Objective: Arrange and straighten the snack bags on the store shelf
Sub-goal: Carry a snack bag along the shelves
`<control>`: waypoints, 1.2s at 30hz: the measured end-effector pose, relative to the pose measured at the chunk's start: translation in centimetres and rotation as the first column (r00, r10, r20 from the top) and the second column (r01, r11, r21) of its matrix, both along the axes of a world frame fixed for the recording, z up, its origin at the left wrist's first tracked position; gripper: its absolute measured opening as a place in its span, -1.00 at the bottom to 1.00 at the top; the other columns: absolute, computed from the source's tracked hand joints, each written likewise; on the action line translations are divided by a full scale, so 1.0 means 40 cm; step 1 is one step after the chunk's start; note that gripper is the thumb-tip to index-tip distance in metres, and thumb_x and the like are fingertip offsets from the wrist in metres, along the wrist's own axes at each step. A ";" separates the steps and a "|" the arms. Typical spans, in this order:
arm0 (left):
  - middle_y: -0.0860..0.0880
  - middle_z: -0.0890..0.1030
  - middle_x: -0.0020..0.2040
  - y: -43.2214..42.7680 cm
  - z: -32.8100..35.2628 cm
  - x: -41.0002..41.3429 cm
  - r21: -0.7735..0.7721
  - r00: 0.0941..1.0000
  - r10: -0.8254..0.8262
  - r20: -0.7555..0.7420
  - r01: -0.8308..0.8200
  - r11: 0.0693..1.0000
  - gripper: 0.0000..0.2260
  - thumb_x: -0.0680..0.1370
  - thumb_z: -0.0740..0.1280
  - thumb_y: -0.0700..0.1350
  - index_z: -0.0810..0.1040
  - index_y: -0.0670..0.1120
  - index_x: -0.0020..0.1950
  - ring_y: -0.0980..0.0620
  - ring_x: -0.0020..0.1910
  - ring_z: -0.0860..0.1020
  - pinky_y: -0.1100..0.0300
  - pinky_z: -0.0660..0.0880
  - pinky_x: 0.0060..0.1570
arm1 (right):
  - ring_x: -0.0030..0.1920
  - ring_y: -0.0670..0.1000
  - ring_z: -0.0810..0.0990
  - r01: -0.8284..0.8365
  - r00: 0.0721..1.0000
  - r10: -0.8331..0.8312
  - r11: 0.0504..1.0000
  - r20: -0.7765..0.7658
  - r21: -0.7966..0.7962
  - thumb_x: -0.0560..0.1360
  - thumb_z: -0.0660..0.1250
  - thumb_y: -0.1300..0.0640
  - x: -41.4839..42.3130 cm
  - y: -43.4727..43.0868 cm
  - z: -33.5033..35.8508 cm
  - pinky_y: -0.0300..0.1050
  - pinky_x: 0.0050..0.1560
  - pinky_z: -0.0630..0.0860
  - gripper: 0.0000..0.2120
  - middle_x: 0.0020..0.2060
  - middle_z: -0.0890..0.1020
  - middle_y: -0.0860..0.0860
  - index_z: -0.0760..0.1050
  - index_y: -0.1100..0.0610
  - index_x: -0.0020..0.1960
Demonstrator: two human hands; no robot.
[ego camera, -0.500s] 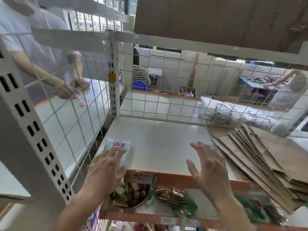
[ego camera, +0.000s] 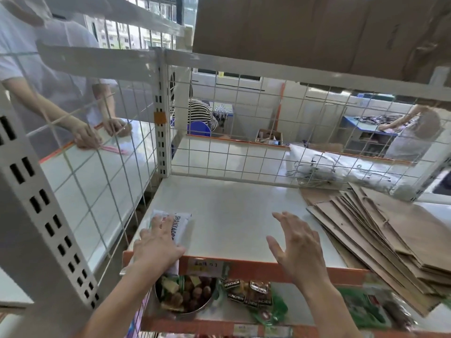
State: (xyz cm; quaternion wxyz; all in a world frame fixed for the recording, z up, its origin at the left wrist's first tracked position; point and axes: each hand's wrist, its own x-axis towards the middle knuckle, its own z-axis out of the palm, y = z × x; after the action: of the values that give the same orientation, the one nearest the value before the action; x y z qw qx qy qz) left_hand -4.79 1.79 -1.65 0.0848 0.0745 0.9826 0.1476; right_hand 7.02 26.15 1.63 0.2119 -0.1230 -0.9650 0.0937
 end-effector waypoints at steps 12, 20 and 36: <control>-0.02 0.29 0.32 -0.036 0.029 0.040 0.190 0.963 -0.042 -0.265 0.095 0.977 -0.43 0.43 0.37 -0.05 0.27 0.03 0.42 -0.12 0.14 0.44 -0.05 0.43 0.04 | 0.33 0.01 0.37 0.099 0.993 -0.096 0.994 0.067 -0.036 0.48 0.30 -0.02 0.097 0.023 -0.001 -0.12 0.33 0.17 -0.52 0.32 0.42 0.01 0.32 0.01 0.36; -0.04 0.36 0.28 0.016 0.072 0.125 0.261 0.909 -0.227 -0.349 0.327 0.908 -0.41 0.38 0.45 -0.14 0.37 -0.01 0.37 -0.17 0.10 0.48 -0.11 0.46 0.02 | 0.36 0.00 0.34 0.292 0.954 -0.284 0.953 0.092 -0.083 0.47 0.29 -0.03 0.274 0.050 -0.022 -0.10 0.33 0.17 -0.53 0.33 0.40 0.00 0.34 0.01 0.35; 0.03 0.30 0.32 0.376 0.102 0.400 0.306 0.693 -0.633 -0.345 0.720 0.623 -0.40 0.40 0.44 -0.10 0.33 0.05 0.40 -0.10 0.12 0.46 -0.04 0.48 -0.02 | 0.36 0.06 0.33 0.737 0.675 -0.722 0.670 0.153 -0.091 0.48 0.31 0.00 0.815 0.121 -0.042 0.05 0.32 0.27 -0.55 0.36 0.38 0.00 0.36 0.01 0.35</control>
State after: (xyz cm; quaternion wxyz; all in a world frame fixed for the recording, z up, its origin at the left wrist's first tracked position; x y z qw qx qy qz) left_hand 11.21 16.84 2.45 0.0151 0.4713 0.8282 0.3028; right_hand 39.64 31.01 -0.05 0.1716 -0.5182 -0.8354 0.0647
